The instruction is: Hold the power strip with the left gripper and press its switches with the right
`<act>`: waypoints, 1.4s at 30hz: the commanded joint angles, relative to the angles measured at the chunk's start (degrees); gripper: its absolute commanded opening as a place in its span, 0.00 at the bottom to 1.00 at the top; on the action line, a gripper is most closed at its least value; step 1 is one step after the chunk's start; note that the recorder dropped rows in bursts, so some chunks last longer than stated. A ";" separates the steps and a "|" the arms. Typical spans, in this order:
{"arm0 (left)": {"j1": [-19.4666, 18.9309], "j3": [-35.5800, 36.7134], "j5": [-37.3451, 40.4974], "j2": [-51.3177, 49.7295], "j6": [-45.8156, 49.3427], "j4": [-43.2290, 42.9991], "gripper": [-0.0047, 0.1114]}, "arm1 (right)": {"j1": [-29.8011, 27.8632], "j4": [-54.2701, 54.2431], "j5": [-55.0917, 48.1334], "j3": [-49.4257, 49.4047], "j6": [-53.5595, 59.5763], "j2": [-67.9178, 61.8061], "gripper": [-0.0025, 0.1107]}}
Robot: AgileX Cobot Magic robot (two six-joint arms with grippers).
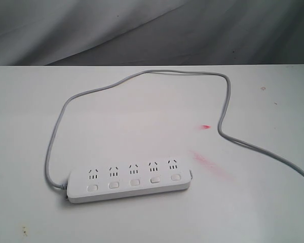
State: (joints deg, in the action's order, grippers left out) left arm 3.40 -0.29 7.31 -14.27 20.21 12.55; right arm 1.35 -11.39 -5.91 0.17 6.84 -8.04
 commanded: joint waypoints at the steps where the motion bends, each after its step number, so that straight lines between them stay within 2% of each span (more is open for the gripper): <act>1: -0.12 0.29 5.07 0.12 -0.73 0.11 0.04 | -0.36 0.32 0.13 -0.17 -0.03 0.25 0.02; 42: -0.12 0.29 4.96 0.12 -0.36 0.11 0.04 | -0.36 0.32 0.13 -0.17 -0.03 0.25 0.02</act>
State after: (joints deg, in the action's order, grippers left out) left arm 3.40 -0.29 12.37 -14.27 20.10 12.55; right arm 1.35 -11.39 -5.91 0.17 6.84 -8.04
